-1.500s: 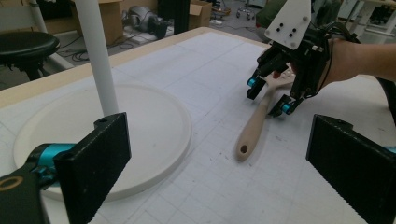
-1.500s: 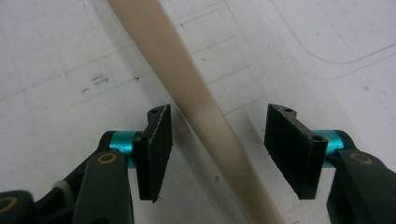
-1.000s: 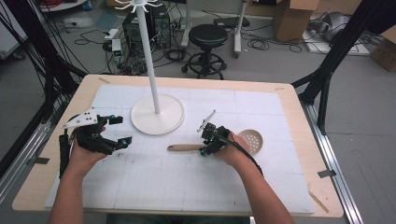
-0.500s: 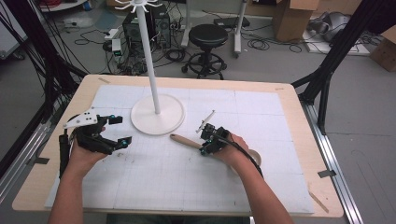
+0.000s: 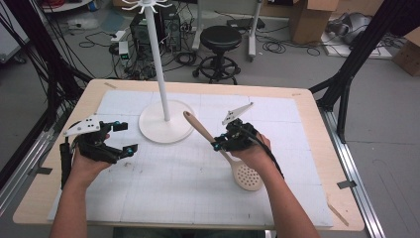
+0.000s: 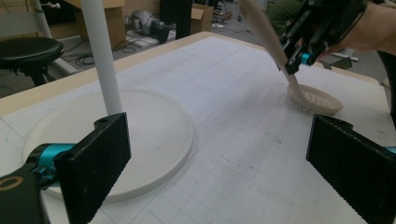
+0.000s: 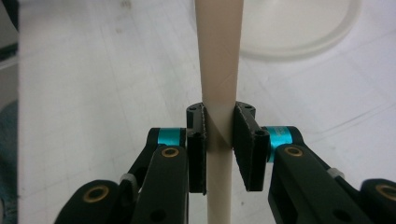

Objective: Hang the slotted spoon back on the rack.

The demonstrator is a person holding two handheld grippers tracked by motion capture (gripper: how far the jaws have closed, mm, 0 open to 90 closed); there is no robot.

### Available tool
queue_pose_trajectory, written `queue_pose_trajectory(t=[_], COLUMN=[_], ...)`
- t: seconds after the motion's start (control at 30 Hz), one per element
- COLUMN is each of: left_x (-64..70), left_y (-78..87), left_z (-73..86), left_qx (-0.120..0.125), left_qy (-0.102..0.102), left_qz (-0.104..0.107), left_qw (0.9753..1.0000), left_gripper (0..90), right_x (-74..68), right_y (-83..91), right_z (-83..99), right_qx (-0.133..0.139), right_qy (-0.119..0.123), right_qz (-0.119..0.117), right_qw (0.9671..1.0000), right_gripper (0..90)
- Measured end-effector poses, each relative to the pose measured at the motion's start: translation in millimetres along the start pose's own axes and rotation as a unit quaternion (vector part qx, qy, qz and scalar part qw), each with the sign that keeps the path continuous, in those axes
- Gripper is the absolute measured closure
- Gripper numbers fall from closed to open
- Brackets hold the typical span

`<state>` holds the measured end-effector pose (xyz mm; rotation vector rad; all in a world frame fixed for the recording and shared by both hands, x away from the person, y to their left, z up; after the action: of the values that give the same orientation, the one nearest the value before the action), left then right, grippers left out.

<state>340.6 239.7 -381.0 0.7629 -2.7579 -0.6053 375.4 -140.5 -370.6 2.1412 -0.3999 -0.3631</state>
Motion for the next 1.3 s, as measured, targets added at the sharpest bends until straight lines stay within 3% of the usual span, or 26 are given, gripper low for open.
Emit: queue_pose_trajectory(t=[0.17, 0.53, 0.9, 1.3], left_x=[0.3, 0.8, 0.4, 0.3], left_y=[0.6, 3.9, 4.8, 5.3], left_z=[-0.2, -1.6, -1.9, -2.0], left_qx=[0.001, 0.019, 0.025, 0.028], left_qy=[0.001, -0.001, -0.002, -0.003], left_qz=[0.001, 0.009, 0.012, 0.014], left_qw=[1.0000, 0.9998, 0.9996, 0.9995], left_gripper=[7.1, 7.1, 7.1, 7.1], right_x=[-2.4, -0.9, 7.8, 30.4], right_y=[25.0, 51.8, 82.3, 107.0], right_z=[-11.3, -37.1, -79.8, -131.9], right_qx=[0.037, 0.062, 0.077, 0.082], right_qy=[0.005, 0.026, 0.045, 0.058], right_qz=[0.006, 0.015, 0.025, 0.029], right_qw=[0.9993, 0.9976, 0.9957, 0.9945], right_gripper=[76.3, 76.2, 76.2, 76.1])
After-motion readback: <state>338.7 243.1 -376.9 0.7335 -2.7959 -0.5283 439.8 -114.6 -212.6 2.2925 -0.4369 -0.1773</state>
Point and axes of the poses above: each handheld gripper's, and its own axes: y roughly backward along the jaws, z roughly out of its underside, x roughly to its right, the point moved 3 cm from there along -y, roughly forward along the jaws, and after that the axes turned 11 degrees about -x, right-handed, at the moved point
